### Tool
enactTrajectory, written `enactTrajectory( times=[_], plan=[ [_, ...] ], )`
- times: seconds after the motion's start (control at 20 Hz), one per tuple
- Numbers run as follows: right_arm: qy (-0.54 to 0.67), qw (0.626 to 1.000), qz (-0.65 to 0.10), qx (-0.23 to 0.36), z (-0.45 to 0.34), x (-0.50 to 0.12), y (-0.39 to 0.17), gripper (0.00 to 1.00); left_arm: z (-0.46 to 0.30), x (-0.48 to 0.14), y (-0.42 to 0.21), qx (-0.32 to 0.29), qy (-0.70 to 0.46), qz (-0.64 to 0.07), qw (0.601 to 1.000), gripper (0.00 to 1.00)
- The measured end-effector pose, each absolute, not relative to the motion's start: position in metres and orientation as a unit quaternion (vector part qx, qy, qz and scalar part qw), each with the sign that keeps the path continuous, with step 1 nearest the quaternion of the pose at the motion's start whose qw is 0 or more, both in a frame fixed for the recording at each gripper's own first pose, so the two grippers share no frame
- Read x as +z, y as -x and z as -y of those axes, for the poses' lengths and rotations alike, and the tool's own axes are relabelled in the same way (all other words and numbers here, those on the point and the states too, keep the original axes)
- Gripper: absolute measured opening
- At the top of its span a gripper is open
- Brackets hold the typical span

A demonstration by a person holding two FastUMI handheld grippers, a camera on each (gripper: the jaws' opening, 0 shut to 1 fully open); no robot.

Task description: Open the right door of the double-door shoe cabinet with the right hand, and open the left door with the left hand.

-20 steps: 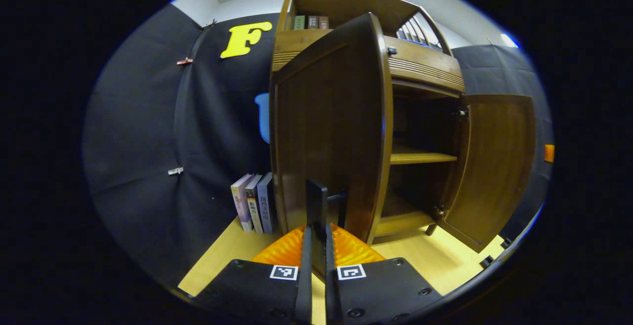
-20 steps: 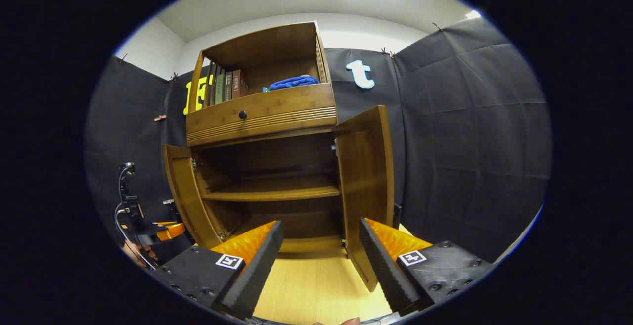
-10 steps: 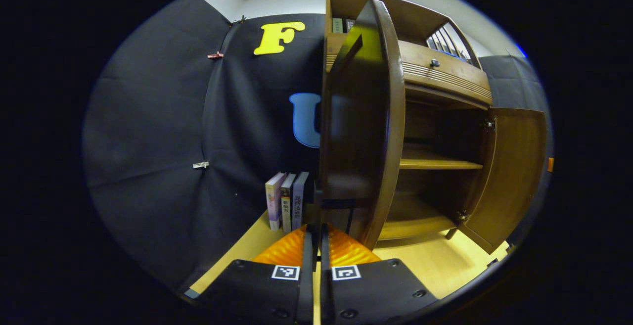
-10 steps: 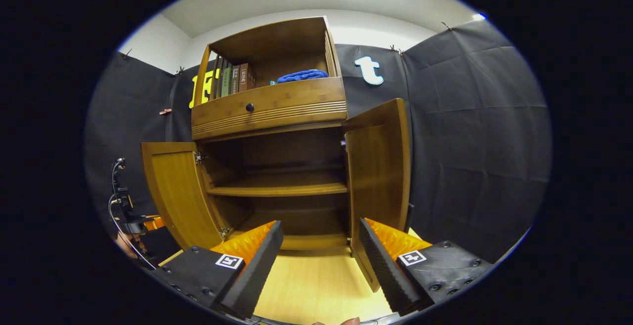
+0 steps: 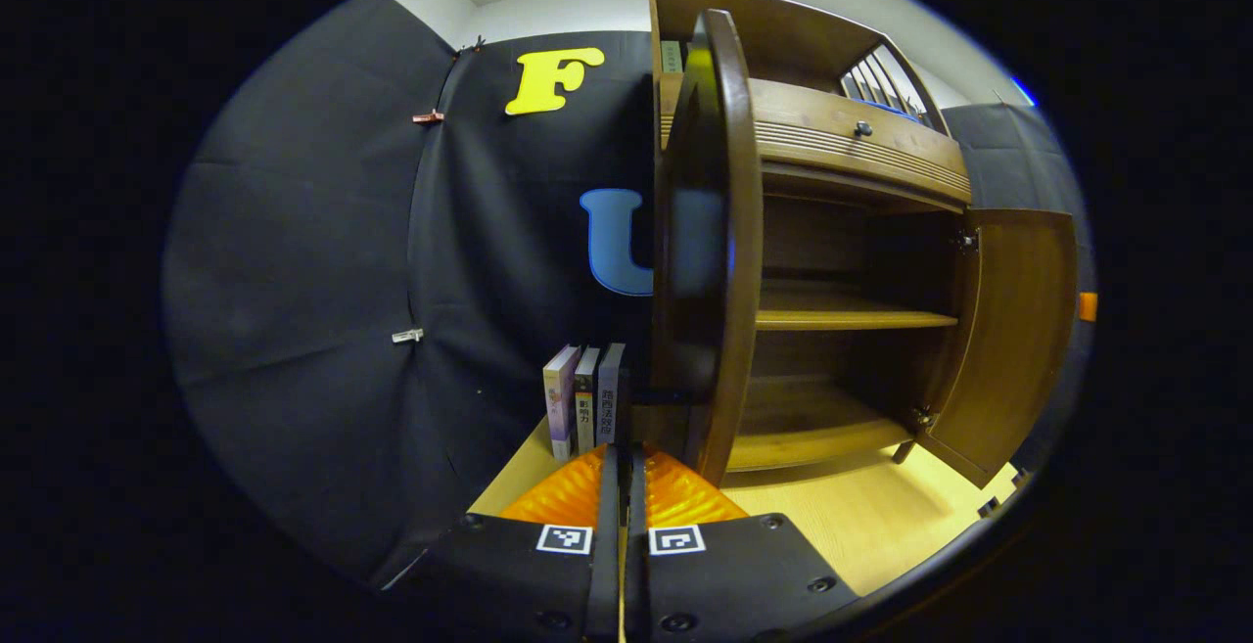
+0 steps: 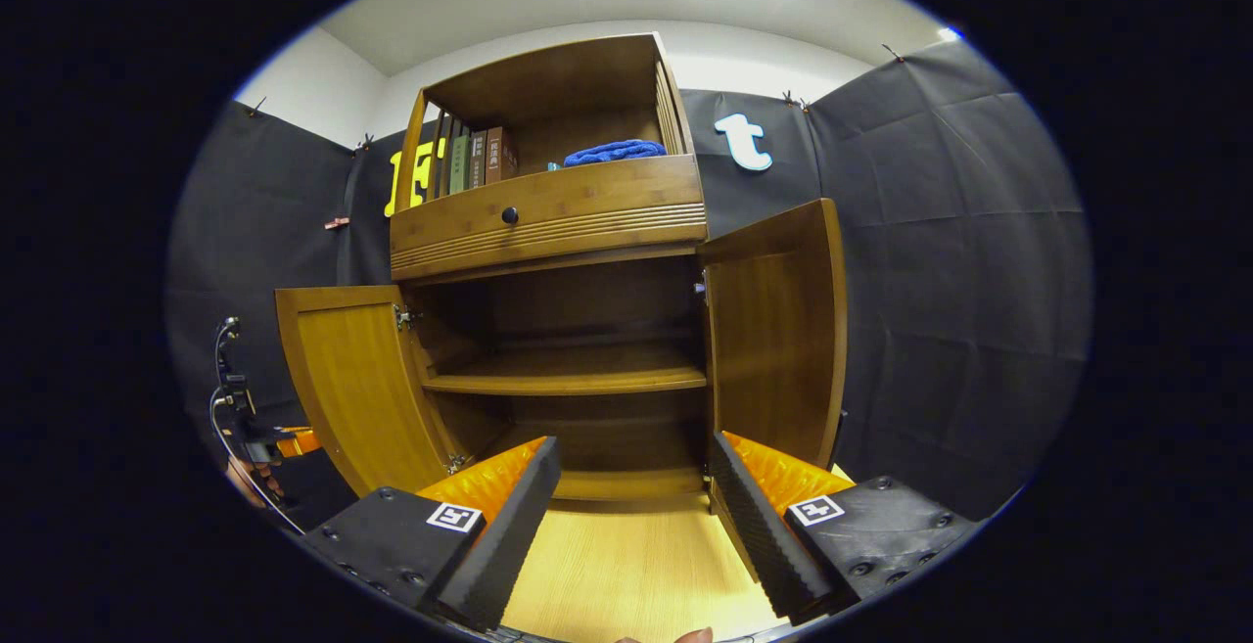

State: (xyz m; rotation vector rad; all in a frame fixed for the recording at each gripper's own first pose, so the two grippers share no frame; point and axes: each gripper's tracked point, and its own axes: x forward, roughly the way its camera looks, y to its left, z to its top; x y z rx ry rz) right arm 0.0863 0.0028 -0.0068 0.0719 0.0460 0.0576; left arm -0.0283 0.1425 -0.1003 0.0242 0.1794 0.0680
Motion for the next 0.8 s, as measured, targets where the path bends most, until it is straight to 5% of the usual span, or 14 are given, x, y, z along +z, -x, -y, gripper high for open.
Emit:
enactTrajectory(
  times=[0.25,0.35,0.6,0.8],
  plan=[
    [-0.027,0.999,-0.012,0.027,-0.001,0.004,-0.087,0.98,-0.126,-0.094,0.064,0.021,-0.026,-0.077,0.996,0.15],
    [-0.02,0.999,-0.005,0.025,0.0,0.006,-0.09,0.98,-0.112,-0.085,0.075,0.011,-0.025,-0.069,0.997,0.28],
    [-0.024,0.999,0.004,0.032,-0.009,0.011,-0.093,0.98,-0.074,-0.055,0.085,-0.016,-0.006,-0.038,0.999,0.96],
    [-0.024,0.999,0.003,0.035,-0.018,0.011,-0.094,0.98,-0.041,-0.04,0.08,-0.034,-0.019,-0.027,0.999,0.95]
  ],
)
